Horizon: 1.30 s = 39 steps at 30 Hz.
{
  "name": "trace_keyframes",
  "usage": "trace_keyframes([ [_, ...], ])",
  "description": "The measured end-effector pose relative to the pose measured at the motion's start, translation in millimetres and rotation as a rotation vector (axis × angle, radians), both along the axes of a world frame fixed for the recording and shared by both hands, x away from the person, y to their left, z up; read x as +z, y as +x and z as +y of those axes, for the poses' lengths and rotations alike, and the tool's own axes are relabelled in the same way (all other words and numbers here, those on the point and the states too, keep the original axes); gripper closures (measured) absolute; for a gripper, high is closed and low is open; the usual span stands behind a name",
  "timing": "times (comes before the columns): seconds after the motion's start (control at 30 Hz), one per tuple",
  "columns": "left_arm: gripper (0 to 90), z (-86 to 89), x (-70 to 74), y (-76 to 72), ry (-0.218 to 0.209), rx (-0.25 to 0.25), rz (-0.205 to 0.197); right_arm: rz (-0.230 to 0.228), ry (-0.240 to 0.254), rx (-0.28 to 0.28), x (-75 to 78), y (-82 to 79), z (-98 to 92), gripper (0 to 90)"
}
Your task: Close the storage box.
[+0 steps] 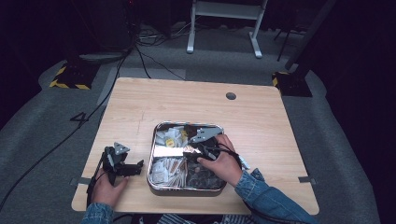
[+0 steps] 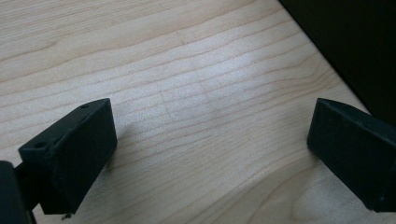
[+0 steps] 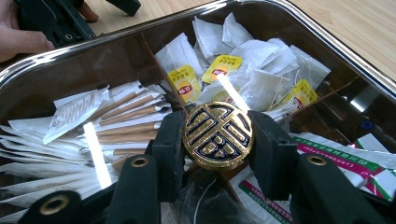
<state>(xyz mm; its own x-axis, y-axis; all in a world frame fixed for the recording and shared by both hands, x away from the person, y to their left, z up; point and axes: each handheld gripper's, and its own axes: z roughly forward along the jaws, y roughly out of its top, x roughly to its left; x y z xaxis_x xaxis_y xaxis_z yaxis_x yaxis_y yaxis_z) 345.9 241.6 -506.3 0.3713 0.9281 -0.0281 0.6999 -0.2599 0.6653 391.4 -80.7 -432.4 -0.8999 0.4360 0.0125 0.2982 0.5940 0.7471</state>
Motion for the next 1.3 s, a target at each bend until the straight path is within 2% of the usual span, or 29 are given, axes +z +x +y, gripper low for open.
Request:
trace_keyframes([
  [0.83, 1.7, 0.0, 0.0, 0.0, 0.000, 0.000, 0.000, -0.002, -0.003, 0.013, -4.4, -2.5, 0.4, 58.6],
  [1.03, 1.7, 0.0, 0.0, 0.0, 0.000, 0.000, 0.000, -0.020, -0.001, 0.019, -5.6, -2.3, 1.7, 58.6],
  [1.13, 1.7, 0.0, 0.0, 0.0, 0.000, 0.000, 0.000, -0.054, -0.018, 0.023, -6.2, -1.0, 3.3, 58.6],
  [1.3, 1.7, 0.0, 0.0, 0.0, 0.000, 0.000, 0.000, -0.056, -0.031, 0.031, -6.5, -0.3, 4.0, 58.6],
])
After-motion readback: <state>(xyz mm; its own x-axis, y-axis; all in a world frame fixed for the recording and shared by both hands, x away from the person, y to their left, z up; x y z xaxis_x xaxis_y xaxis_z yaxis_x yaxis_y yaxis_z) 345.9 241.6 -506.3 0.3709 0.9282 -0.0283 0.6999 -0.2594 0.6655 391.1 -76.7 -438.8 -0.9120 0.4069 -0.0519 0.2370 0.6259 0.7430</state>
